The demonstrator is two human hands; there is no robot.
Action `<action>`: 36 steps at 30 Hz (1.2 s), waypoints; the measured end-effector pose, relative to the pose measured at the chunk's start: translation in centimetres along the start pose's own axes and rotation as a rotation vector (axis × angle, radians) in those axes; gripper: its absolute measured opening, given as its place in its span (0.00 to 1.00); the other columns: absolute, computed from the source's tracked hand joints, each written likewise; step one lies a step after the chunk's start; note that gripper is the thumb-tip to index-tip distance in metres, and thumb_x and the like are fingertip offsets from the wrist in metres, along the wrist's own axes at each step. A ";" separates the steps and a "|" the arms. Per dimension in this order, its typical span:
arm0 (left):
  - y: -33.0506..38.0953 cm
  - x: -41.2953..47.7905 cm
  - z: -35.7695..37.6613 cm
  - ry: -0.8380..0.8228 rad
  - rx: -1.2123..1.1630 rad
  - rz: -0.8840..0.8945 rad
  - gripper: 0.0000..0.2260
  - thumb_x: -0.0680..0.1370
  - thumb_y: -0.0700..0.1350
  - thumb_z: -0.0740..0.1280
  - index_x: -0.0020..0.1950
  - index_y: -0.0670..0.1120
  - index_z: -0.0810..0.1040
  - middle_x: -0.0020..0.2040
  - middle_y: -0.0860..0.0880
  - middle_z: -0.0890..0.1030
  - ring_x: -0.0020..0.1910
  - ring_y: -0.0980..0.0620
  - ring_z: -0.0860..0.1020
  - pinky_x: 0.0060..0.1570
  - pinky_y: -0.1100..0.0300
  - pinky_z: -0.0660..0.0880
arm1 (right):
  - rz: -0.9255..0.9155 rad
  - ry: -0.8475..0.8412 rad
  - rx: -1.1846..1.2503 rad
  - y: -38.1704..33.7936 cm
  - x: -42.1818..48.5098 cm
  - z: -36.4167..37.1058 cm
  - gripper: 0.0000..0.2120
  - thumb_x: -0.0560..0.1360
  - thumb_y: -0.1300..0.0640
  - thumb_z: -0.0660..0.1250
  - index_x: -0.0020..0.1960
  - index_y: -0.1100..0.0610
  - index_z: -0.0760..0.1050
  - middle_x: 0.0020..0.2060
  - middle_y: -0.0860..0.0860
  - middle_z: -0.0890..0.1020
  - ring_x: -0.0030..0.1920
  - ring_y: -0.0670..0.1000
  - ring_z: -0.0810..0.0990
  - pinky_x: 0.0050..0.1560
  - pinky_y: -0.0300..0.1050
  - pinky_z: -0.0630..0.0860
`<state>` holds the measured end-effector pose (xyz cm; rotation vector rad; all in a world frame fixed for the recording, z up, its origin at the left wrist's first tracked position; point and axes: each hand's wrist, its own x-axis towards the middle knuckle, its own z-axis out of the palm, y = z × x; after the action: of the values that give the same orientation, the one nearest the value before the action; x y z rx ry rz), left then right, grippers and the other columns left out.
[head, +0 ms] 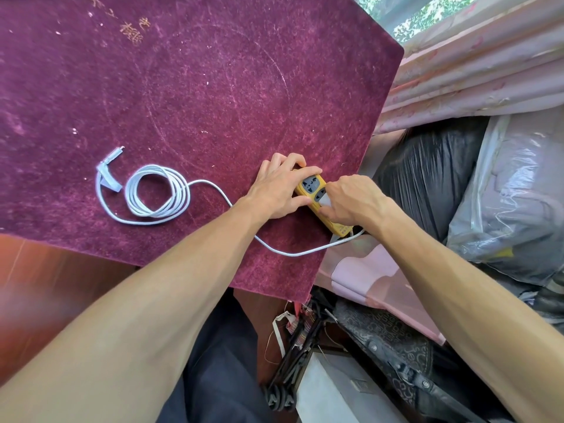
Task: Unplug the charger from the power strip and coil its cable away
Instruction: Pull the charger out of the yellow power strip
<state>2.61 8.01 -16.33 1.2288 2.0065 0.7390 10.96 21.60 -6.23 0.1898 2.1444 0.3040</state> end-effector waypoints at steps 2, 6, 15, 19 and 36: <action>0.0 -0.1 0.1 0.003 -0.002 0.000 0.27 0.76 0.59 0.71 0.74 0.61 0.70 0.69 0.52 0.70 0.63 0.46 0.66 0.64 0.49 0.66 | 0.003 0.017 0.015 0.0 -0.1 0.3 0.23 0.84 0.40 0.59 0.58 0.60 0.80 0.51 0.57 0.87 0.51 0.60 0.86 0.43 0.50 0.71; 0.2 -0.2 0.1 0.005 -0.020 -0.008 0.28 0.76 0.58 0.72 0.74 0.61 0.70 0.69 0.53 0.70 0.63 0.46 0.66 0.64 0.50 0.65 | 0.018 0.044 0.043 0.0 -0.4 0.7 0.22 0.83 0.41 0.60 0.56 0.60 0.79 0.50 0.57 0.87 0.49 0.61 0.86 0.42 0.50 0.71; 0.6 -0.3 -0.1 -0.001 -0.024 -0.023 0.28 0.76 0.57 0.72 0.75 0.60 0.69 0.70 0.52 0.69 0.65 0.46 0.66 0.67 0.49 0.65 | 0.001 0.019 0.037 0.1 0.0 0.5 0.21 0.83 0.42 0.61 0.56 0.60 0.80 0.50 0.57 0.87 0.50 0.60 0.86 0.43 0.49 0.70; 0.7 -0.3 -0.3 -0.009 -0.012 -0.031 0.28 0.77 0.57 0.71 0.76 0.60 0.69 0.70 0.53 0.69 0.65 0.47 0.66 0.67 0.50 0.64 | -0.005 -0.005 0.030 0.1 0.1 0.3 0.22 0.83 0.43 0.61 0.57 0.61 0.80 0.51 0.58 0.87 0.52 0.60 0.86 0.43 0.49 0.70; 12.2 -10.4 -12.5 -0.063 -0.624 -0.466 0.15 0.81 0.41 0.63 0.66 0.46 0.79 0.45 0.48 0.82 0.41 0.51 0.80 0.46 0.55 0.81 | 0.340 0.410 1.566 -2.8 -18.0 -3.4 0.13 0.76 0.50 0.76 0.55 0.36 0.78 0.48 0.36 0.85 0.48 0.39 0.83 0.45 0.44 0.77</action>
<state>2.93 1.91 3.06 0.4004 1.7146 0.9644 18.06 13.95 9.08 1.4510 2.2404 -1.3145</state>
